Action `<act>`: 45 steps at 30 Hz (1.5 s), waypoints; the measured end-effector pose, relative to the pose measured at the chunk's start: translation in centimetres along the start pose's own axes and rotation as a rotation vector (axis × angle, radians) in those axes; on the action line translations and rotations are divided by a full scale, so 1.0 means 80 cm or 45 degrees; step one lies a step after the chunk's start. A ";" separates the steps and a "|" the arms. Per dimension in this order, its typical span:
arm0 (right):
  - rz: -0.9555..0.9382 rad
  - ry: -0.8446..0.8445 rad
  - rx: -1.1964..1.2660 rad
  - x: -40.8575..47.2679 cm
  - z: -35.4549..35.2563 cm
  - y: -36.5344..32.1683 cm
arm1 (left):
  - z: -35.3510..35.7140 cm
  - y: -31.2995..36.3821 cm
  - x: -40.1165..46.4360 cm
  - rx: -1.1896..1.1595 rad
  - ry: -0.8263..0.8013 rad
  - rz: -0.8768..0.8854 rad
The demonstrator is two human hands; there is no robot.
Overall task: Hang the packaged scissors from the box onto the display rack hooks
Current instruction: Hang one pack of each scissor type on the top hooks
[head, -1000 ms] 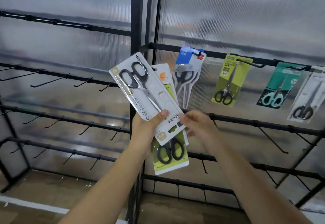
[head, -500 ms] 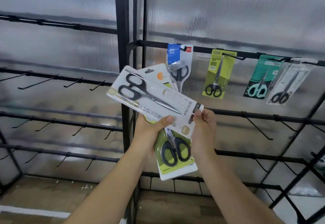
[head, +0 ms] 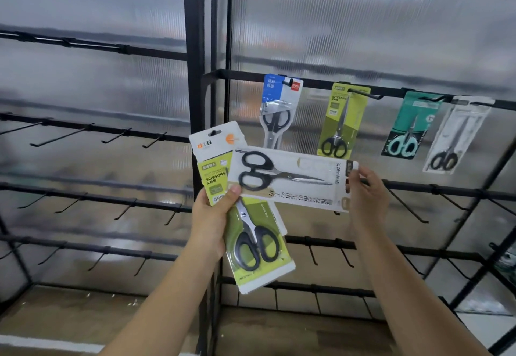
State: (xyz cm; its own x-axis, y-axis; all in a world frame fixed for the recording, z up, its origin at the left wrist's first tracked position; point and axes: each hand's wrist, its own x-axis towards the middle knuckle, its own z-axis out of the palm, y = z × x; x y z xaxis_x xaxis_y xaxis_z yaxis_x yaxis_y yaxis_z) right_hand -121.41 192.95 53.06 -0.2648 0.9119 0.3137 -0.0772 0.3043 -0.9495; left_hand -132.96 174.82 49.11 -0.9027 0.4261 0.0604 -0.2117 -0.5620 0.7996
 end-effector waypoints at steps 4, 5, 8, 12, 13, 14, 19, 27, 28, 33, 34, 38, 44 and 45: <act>0.292 0.098 0.495 0.004 -0.002 -0.018 | 0.008 -0.016 0.000 -0.019 0.047 -0.042; 0.372 0.145 0.595 0.007 -0.004 -0.023 | 0.012 -0.020 0.001 -0.030 0.056 -0.056; 0.582 0.149 0.827 0.014 -0.007 -0.032 | 0.028 -0.036 0.003 -0.043 0.036 -0.075; 0.618 -0.024 0.815 0.007 -0.005 -0.026 | 0.061 -0.067 0.004 0.110 -0.062 -0.063; 0.596 -0.055 0.778 0.004 -0.004 -0.022 | 0.073 -0.076 0.002 0.147 -0.121 -0.052; 0.559 -0.074 0.759 0.002 -0.005 -0.017 | 0.085 -0.085 0.000 0.169 -0.187 -0.044; 0.403 0.064 0.766 0.031 -0.051 0.000 | 0.133 -0.122 -0.007 0.226 -0.405 -0.080; 0.178 0.333 0.396 0.141 -0.177 0.035 | 0.201 -0.178 0.006 0.226 -0.287 -0.125; 0.134 0.346 0.298 0.155 -0.191 0.041 | 0.213 -0.184 0.008 0.222 -0.262 -0.116; -0.047 0.292 0.176 0.223 -0.254 0.056 | 0.278 -0.212 0.018 0.237 -0.148 -0.076; -0.084 0.284 0.175 0.235 -0.265 0.055 | 0.290 -0.219 0.018 0.233 -0.120 -0.062; -0.271 0.235 0.129 0.281 -0.317 0.055 | 0.327 -0.250 0.009 0.222 -0.036 -0.049; -0.306 0.000 -0.013 0.328 -0.367 0.046 | 0.374 -0.291 -0.006 0.275 0.055 -0.073; -0.310 -0.043 -0.036 0.332 -0.374 0.047 | 0.381 -0.295 -0.009 0.279 0.056 -0.067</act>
State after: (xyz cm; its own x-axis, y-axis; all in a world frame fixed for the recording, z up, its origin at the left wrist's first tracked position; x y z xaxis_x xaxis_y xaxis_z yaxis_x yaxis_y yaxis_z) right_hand -100.00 226.59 58.12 -0.2735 0.8013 0.5321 -0.1158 0.5217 -0.8452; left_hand -115.91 209.40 48.40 -0.9091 0.4164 -0.0073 -0.1769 -0.3702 0.9120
